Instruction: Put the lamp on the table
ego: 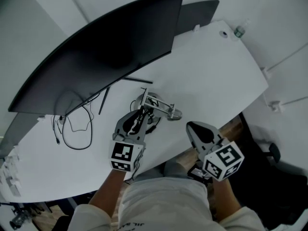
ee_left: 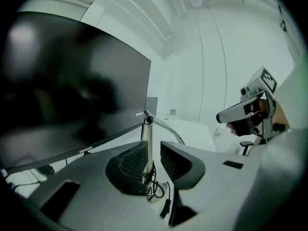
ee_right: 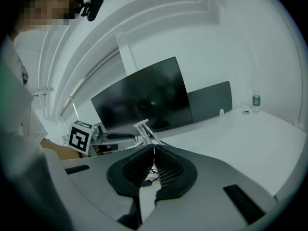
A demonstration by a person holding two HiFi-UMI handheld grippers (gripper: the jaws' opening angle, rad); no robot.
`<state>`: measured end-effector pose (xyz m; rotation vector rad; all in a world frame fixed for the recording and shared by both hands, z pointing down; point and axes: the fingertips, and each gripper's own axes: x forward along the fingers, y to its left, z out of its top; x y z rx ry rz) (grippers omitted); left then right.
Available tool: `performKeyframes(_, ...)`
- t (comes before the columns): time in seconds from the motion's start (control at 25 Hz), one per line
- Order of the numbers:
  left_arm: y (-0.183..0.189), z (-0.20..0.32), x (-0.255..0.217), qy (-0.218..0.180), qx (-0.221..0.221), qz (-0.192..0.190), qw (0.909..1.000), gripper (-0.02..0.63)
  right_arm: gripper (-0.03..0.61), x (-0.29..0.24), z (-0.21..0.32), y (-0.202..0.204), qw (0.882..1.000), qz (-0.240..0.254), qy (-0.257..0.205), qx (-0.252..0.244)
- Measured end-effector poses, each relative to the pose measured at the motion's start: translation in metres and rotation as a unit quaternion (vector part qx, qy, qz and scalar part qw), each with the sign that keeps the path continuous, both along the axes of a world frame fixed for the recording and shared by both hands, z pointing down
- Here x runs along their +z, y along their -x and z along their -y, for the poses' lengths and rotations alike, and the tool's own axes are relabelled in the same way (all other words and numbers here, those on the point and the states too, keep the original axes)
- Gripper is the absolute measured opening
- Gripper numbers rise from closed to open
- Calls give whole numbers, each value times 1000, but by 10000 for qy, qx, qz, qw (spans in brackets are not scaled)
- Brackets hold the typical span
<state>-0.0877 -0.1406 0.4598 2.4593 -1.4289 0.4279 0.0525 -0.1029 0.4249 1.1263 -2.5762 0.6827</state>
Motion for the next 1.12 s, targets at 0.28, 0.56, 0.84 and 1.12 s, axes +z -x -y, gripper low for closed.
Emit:
performKeyframes(0.28, 0, -28, -21, -14, -3, -65, 10000, 47, 32, -11, -4, -6, 9999, -7, -100, 48)
performKeyframes(0.56, -4, -41, -34, 10, -2, -65, 10000, 15, 32, -30, -3, -5, 9995, 63, -300, 49)
performKeyframes(0.84, -10, -47, -45, 33, 12, 114, 9999, 3, 32, -46, -1, -7, 9989, 33, -471, 31)
performKeyframes(1.12, -17, -42, -49, 28, 75, 125, 9999, 3, 32, -56, 2, -9, 9984, 31, -559, -11)
